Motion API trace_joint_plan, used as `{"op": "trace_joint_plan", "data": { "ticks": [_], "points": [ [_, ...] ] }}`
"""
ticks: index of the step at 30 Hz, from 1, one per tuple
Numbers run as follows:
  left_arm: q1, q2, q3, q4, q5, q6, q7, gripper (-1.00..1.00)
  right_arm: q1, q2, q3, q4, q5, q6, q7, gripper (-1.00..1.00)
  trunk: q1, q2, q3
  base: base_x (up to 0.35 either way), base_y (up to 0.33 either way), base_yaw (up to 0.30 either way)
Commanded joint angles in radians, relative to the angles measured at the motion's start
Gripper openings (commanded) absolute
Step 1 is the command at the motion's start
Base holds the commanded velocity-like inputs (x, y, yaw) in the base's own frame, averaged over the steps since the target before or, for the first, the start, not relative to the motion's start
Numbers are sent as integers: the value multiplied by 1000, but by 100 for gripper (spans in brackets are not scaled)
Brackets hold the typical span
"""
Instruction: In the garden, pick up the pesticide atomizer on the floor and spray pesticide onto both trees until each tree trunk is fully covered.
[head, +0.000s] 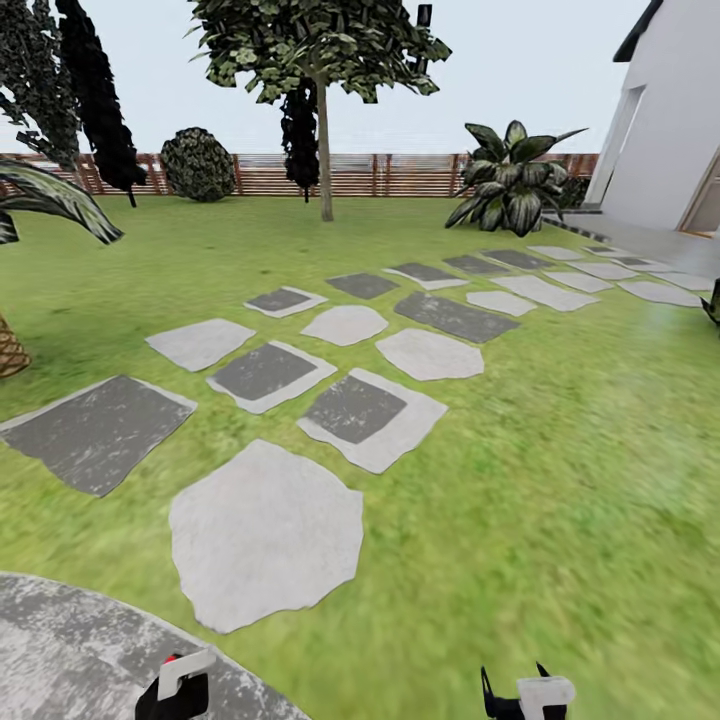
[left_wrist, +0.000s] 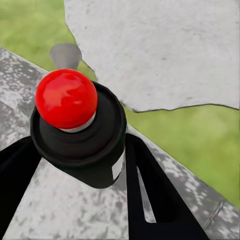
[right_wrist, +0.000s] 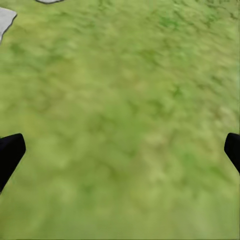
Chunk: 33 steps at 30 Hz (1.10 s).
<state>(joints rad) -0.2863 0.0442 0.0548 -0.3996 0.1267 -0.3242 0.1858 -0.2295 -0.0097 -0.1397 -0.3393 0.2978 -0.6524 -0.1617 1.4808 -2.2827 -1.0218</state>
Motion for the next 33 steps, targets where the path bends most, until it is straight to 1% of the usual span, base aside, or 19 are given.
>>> {"op": "trace_joint_plan", "data": {
  "ticks": [1,7,33],
  "points": [
    [-1,0,-3,1,10,-4,0,-100,-1,0,-4,1,11,-3,-5,100,0,0,-1,291,163,3],
    [0,0,-3,1,10,-4,0,-100,-1,0,-3,1,11,-3,-5,100,0,0,-5,291,163,1],
    [0,-1,-3,1,10,-4,0,-100,-1,0,-12,0,8,-3,-7,100,0,0,-46,296,152,0]
  ]
}}
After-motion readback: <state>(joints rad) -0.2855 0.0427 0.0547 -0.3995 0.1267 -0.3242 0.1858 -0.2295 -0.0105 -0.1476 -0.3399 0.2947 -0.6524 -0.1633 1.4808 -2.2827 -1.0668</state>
